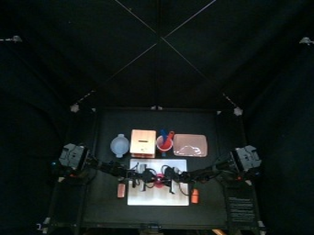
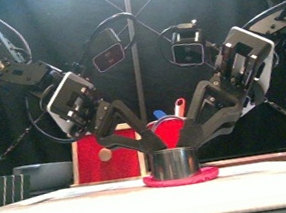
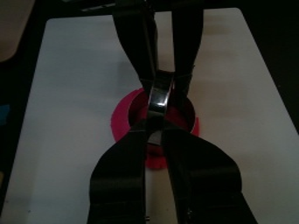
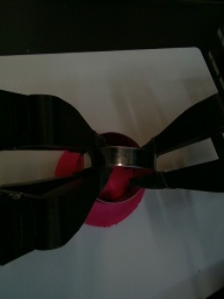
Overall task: Get the cutter from the drawer then cut the dough then place the extra dough in the bowl
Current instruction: Cut the dough
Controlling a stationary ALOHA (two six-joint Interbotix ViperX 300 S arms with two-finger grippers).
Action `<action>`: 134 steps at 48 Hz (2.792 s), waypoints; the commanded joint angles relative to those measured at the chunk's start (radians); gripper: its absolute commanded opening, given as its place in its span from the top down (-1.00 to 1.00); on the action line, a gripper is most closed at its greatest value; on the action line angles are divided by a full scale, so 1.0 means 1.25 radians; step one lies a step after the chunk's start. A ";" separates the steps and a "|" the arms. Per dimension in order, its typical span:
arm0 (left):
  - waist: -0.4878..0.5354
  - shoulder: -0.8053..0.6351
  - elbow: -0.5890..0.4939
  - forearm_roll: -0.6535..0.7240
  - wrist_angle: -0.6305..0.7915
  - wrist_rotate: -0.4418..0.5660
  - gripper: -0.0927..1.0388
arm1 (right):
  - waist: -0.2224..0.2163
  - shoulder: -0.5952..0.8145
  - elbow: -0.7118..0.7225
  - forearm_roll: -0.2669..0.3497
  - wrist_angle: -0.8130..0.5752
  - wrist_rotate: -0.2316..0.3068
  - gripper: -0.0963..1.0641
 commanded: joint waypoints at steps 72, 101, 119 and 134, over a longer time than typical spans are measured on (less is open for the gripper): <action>-0.066 0.087 0.001 0.006 0.091 0.004 0.06 | 0.001 0.096 0.001 0.013 0.001 0.018 0.10; -0.065 0.085 0.002 0.009 0.125 0.001 0.06 | -0.011 0.103 0.001 0.012 0.010 0.017 0.10; -0.059 0.044 -0.009 0.004 0.104 0.000 0.07 | -0.037 -0.005 0.026 -0.034 0.018 0.012 0.11; -0.049 -0.021 -0.001 0.004 0.044 0.001 0.06 | -0.056 -0.061 0.005 -0.086 0.063 0.013 0.11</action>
